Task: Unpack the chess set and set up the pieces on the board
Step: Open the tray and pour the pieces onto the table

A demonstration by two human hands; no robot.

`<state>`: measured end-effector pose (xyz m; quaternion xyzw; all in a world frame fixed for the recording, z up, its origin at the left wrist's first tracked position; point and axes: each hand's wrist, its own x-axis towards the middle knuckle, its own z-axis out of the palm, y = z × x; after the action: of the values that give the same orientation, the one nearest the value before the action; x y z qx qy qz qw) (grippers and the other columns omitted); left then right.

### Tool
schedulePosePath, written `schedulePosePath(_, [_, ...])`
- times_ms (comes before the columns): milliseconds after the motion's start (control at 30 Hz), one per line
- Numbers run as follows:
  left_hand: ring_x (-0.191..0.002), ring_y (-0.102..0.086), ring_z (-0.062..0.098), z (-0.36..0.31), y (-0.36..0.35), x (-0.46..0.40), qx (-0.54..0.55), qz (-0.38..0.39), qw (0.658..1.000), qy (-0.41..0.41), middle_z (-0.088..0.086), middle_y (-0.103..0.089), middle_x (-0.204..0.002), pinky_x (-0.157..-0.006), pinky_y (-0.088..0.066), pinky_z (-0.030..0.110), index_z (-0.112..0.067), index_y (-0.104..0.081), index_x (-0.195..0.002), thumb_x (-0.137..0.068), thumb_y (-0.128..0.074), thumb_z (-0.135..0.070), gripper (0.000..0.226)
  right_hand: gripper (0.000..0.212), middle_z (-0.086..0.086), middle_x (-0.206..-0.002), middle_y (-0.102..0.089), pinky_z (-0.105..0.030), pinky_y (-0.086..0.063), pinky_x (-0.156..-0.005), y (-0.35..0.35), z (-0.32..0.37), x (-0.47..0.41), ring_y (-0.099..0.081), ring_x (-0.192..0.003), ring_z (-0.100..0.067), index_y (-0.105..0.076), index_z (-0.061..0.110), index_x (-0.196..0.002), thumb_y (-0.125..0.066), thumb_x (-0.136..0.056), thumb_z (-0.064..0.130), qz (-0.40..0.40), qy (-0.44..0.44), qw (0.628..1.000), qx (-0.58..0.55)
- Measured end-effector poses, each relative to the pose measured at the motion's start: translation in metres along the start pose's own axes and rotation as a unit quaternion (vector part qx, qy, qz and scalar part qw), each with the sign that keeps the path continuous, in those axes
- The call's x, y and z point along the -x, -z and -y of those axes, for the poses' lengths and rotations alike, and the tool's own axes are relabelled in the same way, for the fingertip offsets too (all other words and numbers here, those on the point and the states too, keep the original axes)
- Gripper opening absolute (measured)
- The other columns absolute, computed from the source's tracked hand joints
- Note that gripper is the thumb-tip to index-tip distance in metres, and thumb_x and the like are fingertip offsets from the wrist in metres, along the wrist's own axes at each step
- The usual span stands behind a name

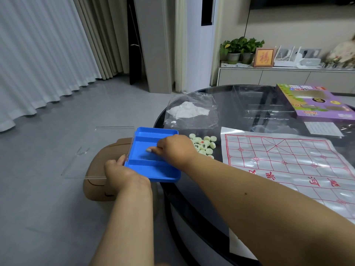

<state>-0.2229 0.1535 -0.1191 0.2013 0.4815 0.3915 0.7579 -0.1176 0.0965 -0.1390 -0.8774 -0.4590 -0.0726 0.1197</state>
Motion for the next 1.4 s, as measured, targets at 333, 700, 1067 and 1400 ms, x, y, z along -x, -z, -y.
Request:
schedulePosePath(333, [-0.070, -0.069, 0.015, -0.001, 0.003, -0.004, 0.004, -0.011, 1.000, -0.002, -0.002, -0.065, -0.080, -0.052, -0.051, 0.022, -0.011, -0.064, -0.111, -0.090, -0.041, -0.029, 0.036, 0.056, 0.000, -0.056, -0.045, -0.028, -0.025, -0.052, 0.018, -0.055, 0.006, -0.048, -0.059, -0.023, -0.040, 0.017, -0.059, -0.029, -0.096, 0.058, -0.089, -0.159, 0.983, 0.004])
schedulePosePath(700, [-0.070, -0.070, 0.016, 0.006, 0.000, -0.009, -0.025, 0.008, 1.000, 0.004, -0.001, -0.063, -0.074, -0.054, -0.052, 0.022, -0.015, -0.063, -0.102, -0.091, -0.040, -0.032, 0.030, 0.054, 0.000, -0.078, -0.058, -0.029, -0.035, -0.058, -0.005, -0.058, 0.009, -0.055, -0.066, -0.021, -0.055, 0.014, -0.076, -0.027, -0.098, 0.054, -0.065, -0.100, 0.987, 0.105])
schedulePosePath(1067, [-0.065, -0.068, 0.016, 0.008, 0.003, -0.015, -0.005, 0.004, 1.000, 0.011, 0.001, -0.063, -0.078, -0.052, -0.052, 0.023, -0.015, -0.058, -0.091, -0.089, -0.040, -0.030, 0.024, 0.049, -0.003, -0.088, -0.052, -0.030, -0.036, -0.064, -0.004, -0.065, 0.011, -0.053, -0.082, -0.024, -0.063, 0.009, -0.095, -0.035, -0.098, 0.049, -0.066, -0.141, 0.988, -0.012])
schedulePosePath(1400, [-0.066, -0.067, 0.015, 0.002, -0.005, -0.004, 0.037, 0.012, 0.999, -0.005, 0.000, -0.063, -0.075, -0.053, -0.052, 0.021, -0.018, -0.056, -0.078, -0.090, -0.041, -0.031, 0.023, 0.058, -0.009, -0.080, -0.062, -0.036, -0.041, -0.061, 0.022, -0.067, 0.019, -0.055, -0.070, -0.026, -0.061, 0.003, -0.079, -0.030, -0.099, 0.048, -0.142, -0.218, 0.947, -0.188])
